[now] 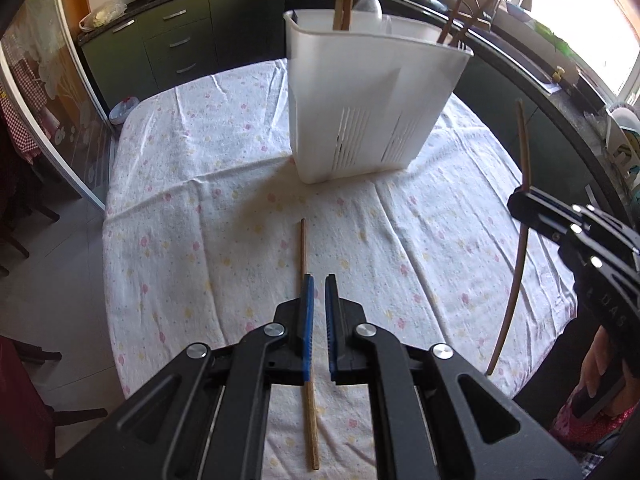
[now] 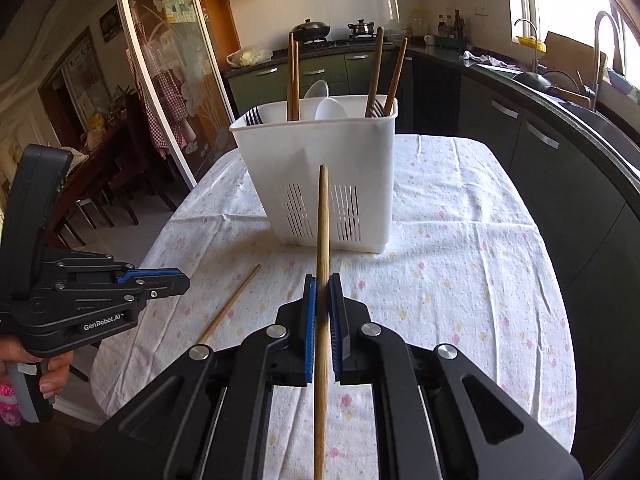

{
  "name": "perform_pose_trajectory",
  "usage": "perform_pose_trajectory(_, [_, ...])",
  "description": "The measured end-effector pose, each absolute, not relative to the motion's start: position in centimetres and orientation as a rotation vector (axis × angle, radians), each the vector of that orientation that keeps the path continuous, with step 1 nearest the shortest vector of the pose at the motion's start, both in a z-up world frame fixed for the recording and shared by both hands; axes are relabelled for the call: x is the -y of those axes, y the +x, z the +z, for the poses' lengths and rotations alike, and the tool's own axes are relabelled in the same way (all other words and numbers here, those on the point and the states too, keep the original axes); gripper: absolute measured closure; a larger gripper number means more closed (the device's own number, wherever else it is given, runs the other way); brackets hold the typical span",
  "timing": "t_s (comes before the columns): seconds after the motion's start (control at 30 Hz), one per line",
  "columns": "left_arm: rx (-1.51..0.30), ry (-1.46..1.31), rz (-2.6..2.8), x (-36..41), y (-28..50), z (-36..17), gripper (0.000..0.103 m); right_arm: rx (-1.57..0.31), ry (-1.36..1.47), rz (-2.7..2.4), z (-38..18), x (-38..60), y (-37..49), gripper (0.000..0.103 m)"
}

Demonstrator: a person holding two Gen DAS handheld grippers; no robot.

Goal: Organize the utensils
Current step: 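Grasp a wooden chopstick with the left tool while the right tool grasps the last chopstick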

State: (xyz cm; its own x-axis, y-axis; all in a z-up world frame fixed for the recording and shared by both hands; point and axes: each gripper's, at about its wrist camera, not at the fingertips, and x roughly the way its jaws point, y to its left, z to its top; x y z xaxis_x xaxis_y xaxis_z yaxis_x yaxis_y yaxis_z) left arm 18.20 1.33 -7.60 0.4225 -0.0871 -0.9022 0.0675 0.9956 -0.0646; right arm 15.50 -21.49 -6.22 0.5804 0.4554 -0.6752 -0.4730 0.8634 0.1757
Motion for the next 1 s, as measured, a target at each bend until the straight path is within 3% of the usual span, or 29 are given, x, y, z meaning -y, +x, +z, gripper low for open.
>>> perform_pose_trajectory(0.27, [-1.289,-0.030,-0.053,-1.4,21.3,-12.3,0.096,-0.749,0.004,0.543,-4.8,22.9,13.8,0.096])
perform_pose_trajectory(0.37, [-1.300,-0.011,-0.046,-1.2,22.0,-12.9,0.084,-0.751,0.013,0.540,-4.8,23.5,13.8,0.096])
perform_pose_trajectory(0.4, [-1.303,-0.011,-0.044,-1.1,22.2,-13.0,0.076,-0.751,0.018,0.541,-4.8,23.7,13.8,0.096])
perform_pose_trajectory(0.47, [-1.308,0.005,-0.036,-1.0,22.5,-13.2,0.072,-0.752,0.025,0.544,-5.0,23.8,13.9,0.096])
perform_pose_trajectory(0.6, [-1.327,0.037,-0.029,-0.9,22.8,-13.7,0.072,-0.755,0.037,0.552,-5.1,24.0,14.0,0.096])
perform_pose_trajectory(0.7, [-1.335,0.052,-0.033,-0.7,22.9,-14.3,0.082,-0.757,0.046,0.554,-5.2,24.2,14.1,0.096])
perform_pose_trajectory(0.87, [-1.301,0.054,-0.026,-0.6,22.8,-14.4,0.083,-0.760,0.058,0.561,-5.2,24.6,14.1,0.096])
perform_pose_trajectory(0.97, [-1.283,0.050,-0.038,-0.5,22.4,-14.4,0.090,-0.762,0.065,0.565,-5.1,24.7,14.1,0.096])
perform_pose_trajectory(1.0, [-1.282,0.045,-0.043,-0.5,22.3,-14.4,0.096,-0.763,0.067,0.567,-5.1,24.7,14.1,0.096])
